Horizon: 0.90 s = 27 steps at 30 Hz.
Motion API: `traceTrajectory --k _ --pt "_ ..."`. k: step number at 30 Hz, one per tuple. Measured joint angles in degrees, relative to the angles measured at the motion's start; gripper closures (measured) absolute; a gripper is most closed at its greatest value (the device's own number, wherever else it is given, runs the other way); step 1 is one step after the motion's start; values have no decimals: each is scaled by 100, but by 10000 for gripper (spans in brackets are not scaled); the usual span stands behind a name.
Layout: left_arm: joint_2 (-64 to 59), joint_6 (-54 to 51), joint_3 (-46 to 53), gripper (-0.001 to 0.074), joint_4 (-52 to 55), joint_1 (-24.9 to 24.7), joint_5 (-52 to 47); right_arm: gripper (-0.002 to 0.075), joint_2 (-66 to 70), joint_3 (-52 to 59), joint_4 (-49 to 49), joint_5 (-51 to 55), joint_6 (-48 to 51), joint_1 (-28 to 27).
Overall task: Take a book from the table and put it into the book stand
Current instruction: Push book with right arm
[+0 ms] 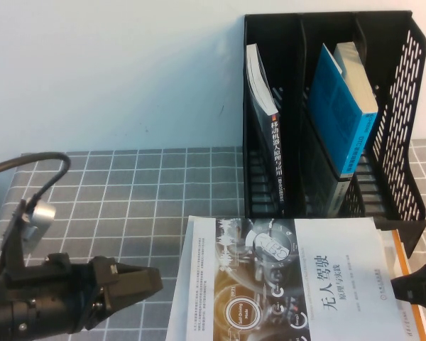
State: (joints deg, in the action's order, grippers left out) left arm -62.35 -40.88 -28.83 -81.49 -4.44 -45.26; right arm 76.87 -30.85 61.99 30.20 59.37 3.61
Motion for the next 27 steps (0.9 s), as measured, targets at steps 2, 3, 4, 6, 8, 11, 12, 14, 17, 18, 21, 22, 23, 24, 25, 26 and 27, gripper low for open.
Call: traceTrajectory --k 2,3,4,6,8,11,12,14,17,18,21,22,23,24,25,26,27 --pt "-179 0 0 594 -10 0 -58 729 0 0 23 -15 0 0" --pt "-247 0 0 588 -9 0 -70 729 0 0 23 -15 0 0" --pt "-301 0 0 582 -9 0 -92 729 0 0 23 -15 0 0" --pt "-343 0 -9 577 -9 0 -132 729 0 0 27 -15 0 0" --pt "-366 -35 -9 575 -33 0 -152 729 0 0 27 -15 0 0" --pt "-366 -35 -9 574 -128 0 -166 729 0 0 27 -15 -10 13" --pt "-366 -40 -9 573 -134 0 -166 729 0 0 27 -23 -10 13" --pt "-366 -78 -9 573 -134 0 -172 729 0 -4 27 -77 -20 28" --pt "-366 -139 -9 573 -134 0 -180 729 -52 -13 27 -113 -20 41" --pt "-366 -146 -9 573 -137 0 -186 729 -63 -13 27 -113 -20 41" --pt "-366 -153 -9 573 -137 0 -194 729 -83 -13 27 -103 -9 41" --pt "-366 -153 -9 573 -137 0 -194 729 -83 -13 27 -93 -9 41" --pt "-366 -153 -9 573 -147 0 -194 729 -83 -17 27 -68 -9 41" --pt "-366 -160 -9 573 -147 0 -194 729 -83 -27 27 -41 -9 41" --pt "-366 -174 -9 573 -158 0 -194 729 -83 -31 27 19 -9 41" --pt "-366 -187 -9 573 -171 0 -180 729 -83 -41 27 96 -9 41" --pt "-366 -201 -9 573 -207 0 -155 729 -83 -51 27 167 1 41"
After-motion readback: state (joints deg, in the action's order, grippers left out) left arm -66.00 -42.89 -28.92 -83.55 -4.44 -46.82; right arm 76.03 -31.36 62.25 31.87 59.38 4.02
